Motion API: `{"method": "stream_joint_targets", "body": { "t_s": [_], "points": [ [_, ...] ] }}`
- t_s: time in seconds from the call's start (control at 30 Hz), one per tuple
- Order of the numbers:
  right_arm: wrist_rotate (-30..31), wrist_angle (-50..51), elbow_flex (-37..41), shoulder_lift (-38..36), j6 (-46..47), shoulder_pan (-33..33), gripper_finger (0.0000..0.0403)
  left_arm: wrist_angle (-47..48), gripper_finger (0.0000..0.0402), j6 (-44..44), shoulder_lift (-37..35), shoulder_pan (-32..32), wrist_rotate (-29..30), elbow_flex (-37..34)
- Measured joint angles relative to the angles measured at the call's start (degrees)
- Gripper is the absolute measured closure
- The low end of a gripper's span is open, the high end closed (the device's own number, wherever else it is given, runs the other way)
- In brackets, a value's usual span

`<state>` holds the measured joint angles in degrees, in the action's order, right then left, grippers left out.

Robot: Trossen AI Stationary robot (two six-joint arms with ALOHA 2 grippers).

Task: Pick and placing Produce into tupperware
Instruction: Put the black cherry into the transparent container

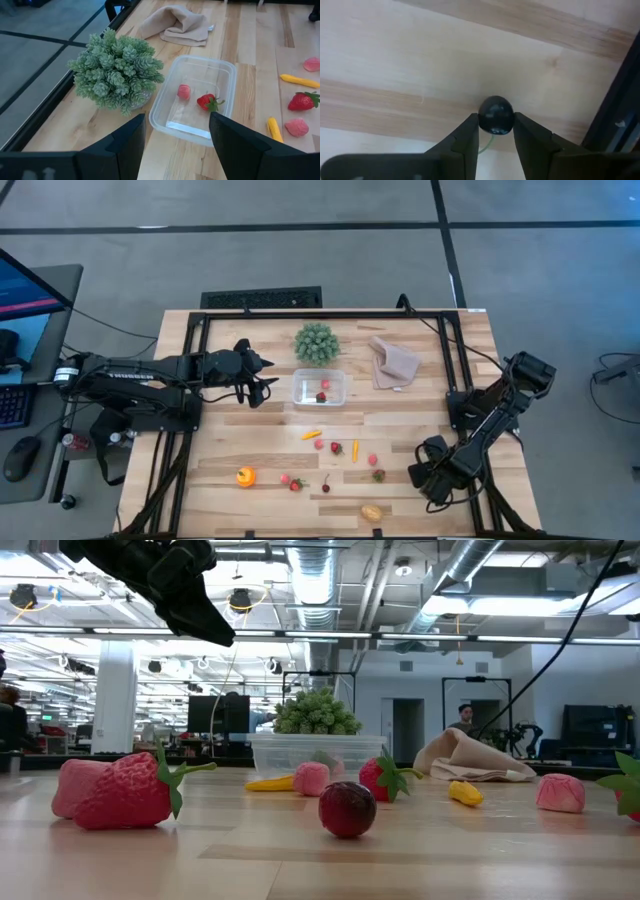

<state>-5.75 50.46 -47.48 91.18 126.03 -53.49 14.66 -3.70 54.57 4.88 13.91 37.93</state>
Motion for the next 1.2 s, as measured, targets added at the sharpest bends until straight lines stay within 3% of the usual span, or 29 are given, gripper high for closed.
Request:
{"method": "stream_joint_targets", "body": {
  "t_s": [0.37,1.2],
  "points": [
    [9.99,0.21,-1.22,0.02,-0.48,1.5,0.0295,0.0,0.0192,-0.03,0.0,-0.02,0.0,-0.02],
    [41.99,-0.19,-3.26,0.0,-8.08,6.95,0.0295,-0.03,0.0192,-3.58,-0.01,-0.02,0.0,-0.02]
  ]
}}
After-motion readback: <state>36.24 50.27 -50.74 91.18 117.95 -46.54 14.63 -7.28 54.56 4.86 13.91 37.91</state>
